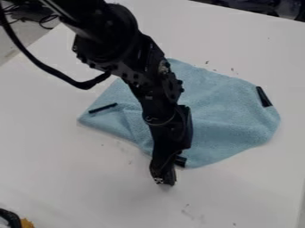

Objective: Fold the cloth from bottom right to top left

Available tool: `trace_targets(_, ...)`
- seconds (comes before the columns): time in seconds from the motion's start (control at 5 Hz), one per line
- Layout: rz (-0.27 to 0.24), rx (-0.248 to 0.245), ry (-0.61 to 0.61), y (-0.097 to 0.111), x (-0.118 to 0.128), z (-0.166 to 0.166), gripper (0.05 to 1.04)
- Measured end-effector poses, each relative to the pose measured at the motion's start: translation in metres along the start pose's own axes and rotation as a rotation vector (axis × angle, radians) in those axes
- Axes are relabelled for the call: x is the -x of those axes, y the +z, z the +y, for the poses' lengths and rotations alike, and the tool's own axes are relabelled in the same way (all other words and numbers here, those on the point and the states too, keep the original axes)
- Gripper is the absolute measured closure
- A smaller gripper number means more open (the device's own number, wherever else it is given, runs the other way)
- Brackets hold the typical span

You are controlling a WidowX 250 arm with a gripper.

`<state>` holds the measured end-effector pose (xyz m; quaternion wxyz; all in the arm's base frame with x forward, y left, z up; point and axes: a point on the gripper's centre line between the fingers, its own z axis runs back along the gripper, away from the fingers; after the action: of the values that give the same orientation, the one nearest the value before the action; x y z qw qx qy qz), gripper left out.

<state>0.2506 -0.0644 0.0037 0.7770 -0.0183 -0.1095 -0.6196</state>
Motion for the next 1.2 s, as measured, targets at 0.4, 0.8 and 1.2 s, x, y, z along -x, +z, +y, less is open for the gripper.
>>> trace_targets(0.4, 0.017, -0.005, -0.005, -0.004, -0.006, 0.007, 0.412)
trace_targets(0.8, 0.039, -0.011, -0.029, -0.002, -0.011, 0.007, 0.883)
trace_targets(1.2, 0.095, -0.083, 0.004, 0.046, -0.016, 0.025, 1.018)
